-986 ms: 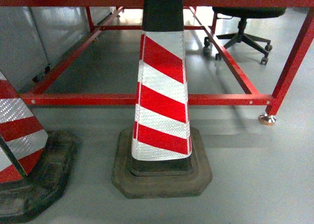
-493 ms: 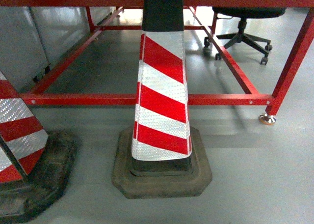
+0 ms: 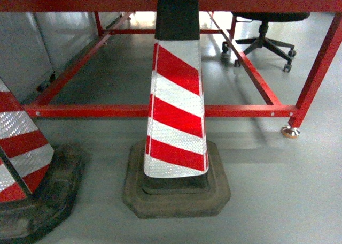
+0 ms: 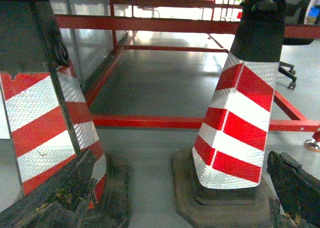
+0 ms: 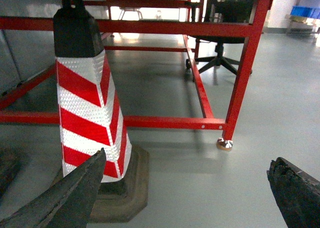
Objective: Sort blue parts and orange caps into right shelf containers
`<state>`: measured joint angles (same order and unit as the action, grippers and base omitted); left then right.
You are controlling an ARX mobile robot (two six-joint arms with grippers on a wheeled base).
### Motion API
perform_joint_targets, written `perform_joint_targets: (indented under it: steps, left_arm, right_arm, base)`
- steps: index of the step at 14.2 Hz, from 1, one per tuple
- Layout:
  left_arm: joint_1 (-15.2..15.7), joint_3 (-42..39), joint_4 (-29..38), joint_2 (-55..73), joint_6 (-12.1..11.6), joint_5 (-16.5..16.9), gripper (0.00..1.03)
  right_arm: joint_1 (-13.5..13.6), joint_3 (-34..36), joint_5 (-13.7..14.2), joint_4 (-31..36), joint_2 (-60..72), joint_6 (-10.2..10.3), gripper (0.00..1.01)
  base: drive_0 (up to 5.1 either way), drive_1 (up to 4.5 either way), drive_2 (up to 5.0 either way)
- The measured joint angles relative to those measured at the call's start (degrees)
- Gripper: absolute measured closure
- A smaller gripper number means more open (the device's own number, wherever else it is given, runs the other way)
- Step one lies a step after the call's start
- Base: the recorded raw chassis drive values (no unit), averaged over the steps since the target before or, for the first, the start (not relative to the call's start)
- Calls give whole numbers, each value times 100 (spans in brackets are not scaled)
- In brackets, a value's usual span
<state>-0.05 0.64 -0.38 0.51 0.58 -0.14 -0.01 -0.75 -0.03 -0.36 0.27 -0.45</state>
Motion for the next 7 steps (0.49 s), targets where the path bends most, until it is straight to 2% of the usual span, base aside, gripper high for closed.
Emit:
perform_joint_targets:
  steps: [7]
  left_arm:
    - [0,0,11,0,-57,15,5]
  right_arm:
    - [0,0,4,4,0,11,3]
  base:
    - [0,0,0]
